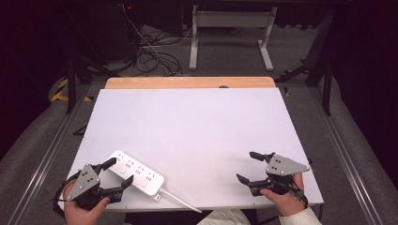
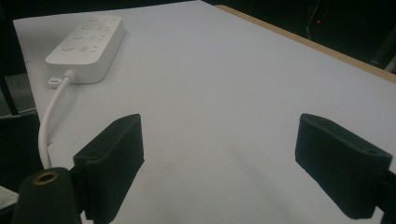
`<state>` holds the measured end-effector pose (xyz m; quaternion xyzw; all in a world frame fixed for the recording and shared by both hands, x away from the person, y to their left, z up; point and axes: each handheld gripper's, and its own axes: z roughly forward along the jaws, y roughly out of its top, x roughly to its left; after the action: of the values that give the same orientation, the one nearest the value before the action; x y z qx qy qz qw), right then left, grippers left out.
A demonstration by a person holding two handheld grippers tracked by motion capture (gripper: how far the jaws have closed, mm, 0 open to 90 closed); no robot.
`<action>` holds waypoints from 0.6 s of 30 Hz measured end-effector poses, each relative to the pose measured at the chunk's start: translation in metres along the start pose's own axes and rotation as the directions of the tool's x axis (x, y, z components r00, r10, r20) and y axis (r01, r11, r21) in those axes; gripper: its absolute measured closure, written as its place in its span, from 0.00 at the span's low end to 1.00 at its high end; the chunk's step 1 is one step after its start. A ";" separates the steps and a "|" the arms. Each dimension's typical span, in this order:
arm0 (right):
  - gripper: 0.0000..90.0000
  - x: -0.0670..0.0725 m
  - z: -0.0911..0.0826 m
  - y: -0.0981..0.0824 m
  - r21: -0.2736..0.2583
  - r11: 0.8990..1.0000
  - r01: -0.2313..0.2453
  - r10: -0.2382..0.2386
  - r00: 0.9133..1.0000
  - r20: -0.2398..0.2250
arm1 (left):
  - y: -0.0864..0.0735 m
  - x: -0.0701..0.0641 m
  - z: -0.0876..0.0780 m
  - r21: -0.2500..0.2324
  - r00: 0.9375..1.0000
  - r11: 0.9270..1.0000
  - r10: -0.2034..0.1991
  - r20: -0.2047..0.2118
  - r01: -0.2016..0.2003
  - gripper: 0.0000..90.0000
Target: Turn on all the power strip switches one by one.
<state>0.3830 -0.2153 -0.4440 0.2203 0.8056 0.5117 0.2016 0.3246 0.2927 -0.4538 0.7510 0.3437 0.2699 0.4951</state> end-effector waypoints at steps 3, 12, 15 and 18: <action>0.20 0.000 0.000 0.000 -0.002 1.000 -0.002 0.002 1.000 0.000 | 0.001 -0.001 0.000 -0.004 1.000 1.000 -0.003 -0.002 0.003 0.19; 0.20 0.000 0.000 0.000 -0.002 1.000 -0.003 0.003 1.000 0.000 | 0.005 -0.001 0.000 0.016 1.000 1.000 0.022 0.003 -0.022 0.21; 0.20 0.000 0.001 0.000 0.001 1.000 -0.007 0.007 1.000 0.000 | 0.008 -0.001 0.000 0.022 0.999 0.999 0.029 0.014 -0.029 0.24; 0.20 0.000 0.002 -0.001 0.007 1.000 -0.004 0.004 1.000 0.000 | 0.013 0.001 0.001 0.038 0.999 0.999 0.025 0.025 -0.026 0.27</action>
<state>0.3840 -0.2147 -0.4452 0.2227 0.8070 0.5093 0.1995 0.3288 0.2895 -0.4422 0.7681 0.3329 0.2603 0.4812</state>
